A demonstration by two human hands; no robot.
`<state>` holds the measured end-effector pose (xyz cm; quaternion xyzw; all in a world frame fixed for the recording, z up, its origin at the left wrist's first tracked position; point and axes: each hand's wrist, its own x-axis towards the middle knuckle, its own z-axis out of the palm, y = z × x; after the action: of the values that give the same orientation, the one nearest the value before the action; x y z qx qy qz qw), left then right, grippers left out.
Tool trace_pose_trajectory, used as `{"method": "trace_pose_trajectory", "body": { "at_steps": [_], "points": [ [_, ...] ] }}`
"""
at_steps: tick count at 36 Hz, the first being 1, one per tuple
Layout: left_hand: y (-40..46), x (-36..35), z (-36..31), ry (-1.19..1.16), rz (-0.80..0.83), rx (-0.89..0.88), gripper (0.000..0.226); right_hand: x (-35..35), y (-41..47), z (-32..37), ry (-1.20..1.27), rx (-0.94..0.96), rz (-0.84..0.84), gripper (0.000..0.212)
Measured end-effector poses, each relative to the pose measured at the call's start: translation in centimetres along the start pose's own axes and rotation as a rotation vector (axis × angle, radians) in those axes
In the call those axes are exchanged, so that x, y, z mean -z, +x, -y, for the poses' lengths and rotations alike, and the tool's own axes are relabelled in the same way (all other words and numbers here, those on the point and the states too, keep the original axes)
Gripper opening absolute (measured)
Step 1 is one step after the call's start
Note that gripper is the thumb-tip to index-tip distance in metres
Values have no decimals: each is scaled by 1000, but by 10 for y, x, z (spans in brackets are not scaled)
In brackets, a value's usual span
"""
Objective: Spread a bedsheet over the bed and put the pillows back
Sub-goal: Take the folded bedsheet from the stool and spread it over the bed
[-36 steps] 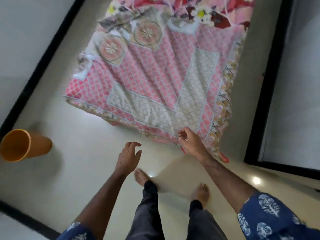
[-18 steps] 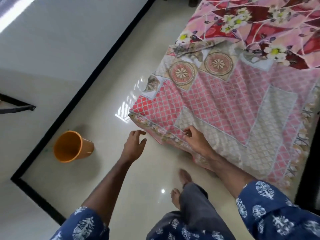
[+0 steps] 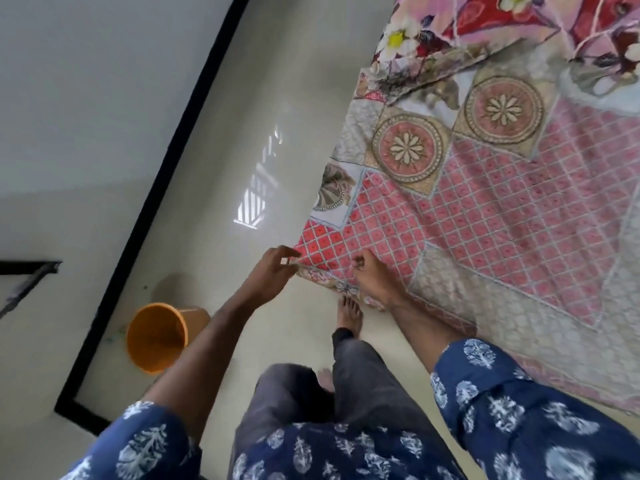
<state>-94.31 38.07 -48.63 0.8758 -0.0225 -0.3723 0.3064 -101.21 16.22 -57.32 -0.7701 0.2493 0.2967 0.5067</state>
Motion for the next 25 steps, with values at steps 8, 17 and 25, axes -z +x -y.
{"method": "trace_pose_trajectory", "body": {
  "at_steps": [8,17,25],
  "points": [
    [84,44,-41,136,163,2,33,3,48,52,311,-101,-112,20],
    [248,32,-44,295,251,-157,46,-14,80,49,653,-300,-262,23],
    [310,61,-114,507,509,-288,51,-49,100,95,865,-619,-604,17]
  ]
}}
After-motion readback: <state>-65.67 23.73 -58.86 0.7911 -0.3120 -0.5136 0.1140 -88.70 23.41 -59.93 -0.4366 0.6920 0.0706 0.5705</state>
